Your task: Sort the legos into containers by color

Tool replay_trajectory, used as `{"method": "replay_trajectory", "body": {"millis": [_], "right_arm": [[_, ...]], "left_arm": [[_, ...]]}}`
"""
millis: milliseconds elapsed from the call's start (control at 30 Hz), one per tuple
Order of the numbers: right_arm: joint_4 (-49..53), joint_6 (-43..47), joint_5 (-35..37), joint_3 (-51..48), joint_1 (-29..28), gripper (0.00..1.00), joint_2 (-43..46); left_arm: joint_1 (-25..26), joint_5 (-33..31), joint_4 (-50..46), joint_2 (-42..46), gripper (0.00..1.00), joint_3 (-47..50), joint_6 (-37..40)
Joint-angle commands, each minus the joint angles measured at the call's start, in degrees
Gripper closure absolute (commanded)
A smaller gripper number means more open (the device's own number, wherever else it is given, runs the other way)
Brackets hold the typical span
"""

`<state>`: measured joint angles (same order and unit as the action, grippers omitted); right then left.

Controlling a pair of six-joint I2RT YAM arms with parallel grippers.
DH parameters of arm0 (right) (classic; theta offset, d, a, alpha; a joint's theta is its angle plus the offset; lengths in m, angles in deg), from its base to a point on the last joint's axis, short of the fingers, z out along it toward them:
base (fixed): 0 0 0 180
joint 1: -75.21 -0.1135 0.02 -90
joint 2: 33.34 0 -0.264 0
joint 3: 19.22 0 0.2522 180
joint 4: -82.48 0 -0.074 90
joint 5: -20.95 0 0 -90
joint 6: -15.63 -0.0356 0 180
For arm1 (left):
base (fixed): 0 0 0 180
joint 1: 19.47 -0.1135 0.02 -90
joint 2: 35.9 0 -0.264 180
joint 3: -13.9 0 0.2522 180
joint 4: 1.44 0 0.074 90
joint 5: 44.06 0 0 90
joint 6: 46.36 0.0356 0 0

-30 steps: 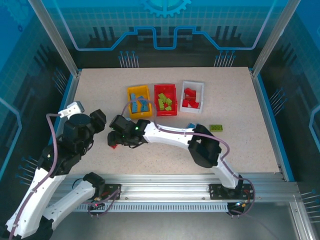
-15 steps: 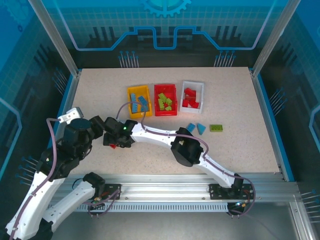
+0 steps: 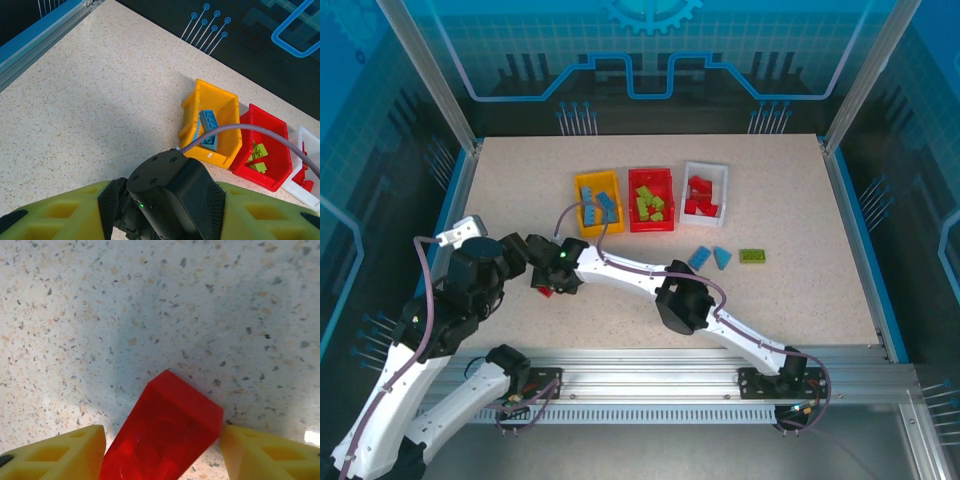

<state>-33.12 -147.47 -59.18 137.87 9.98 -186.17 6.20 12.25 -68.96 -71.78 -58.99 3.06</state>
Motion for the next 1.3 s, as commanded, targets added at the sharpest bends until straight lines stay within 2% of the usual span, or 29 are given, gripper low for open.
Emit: {"method": "replay_trajectory", "body": {"millis": [0, 133, 267, 500, 633, 733, 900, 1000, 1133, 1267], "right_arm": [[4.7, -0.6, 3.0, 1.2, 0.5, 0.43, -2.7], [5.3, 0.4, 4.5, -1.1, 0.4, 0.53, -0.2], [2.4, 1.4, 6.0, -7.8, 0.4, 0.61, 5.1], [-2.0, 7.5, 8.3, -18.5, 1.4, 0.83, 15.5], [-6.1, 9.6, 11.6, -31.3, 2.9, 0.84, 27.7], [-9.5, 12.0, 14.4, -43.3, 5.3, 0.84, 38.4], [-10.9, 20.5, 14.0, -55.5, 13.8, 0.84, 52.0], [-11.0, 27.0, 12.4, -58.8, 20.3, 0.84, 57.0], [-9.9, 34.7, 10.7, -59.1, 29.1, 0.84, 59.2], [-8.9, 39.9, 9.2, -55.9, 37.6, 0.83, 56.2]], "left_arm": [[0.2, -0.9, -0.6, -0.1, 0.47, -1.1, 0.1], [0.3, -0.7, -0.3, -0.5, 0.47, -1.2, 0.1], [0.3, 0.0, 0.3, -0.9, 0.48, -1.0, -0.1], [0.3, 6.6, 2.9, -2.6, 0.48, -0.2, 0.0], [0.3, 10.8, 3.8, -4.4, 0.47, -1.0, 0.0], [0.3, 16.7, 5.2, -7.2, 0.46, -2.1, 0.0], [0.6, 33.5, 10.6, -15.0, 0.44, -3.2, -2.4], [2.9, 40.4, 14.1, -20.9, 0.43, -4.6, -4.1], [10.4, 40.0, 17.7, -28.6, 0.43, -8.1, -4.4], [16.1, 37.9, 25.0, -36.2, 0.43, -9.5, -5.7]]}}
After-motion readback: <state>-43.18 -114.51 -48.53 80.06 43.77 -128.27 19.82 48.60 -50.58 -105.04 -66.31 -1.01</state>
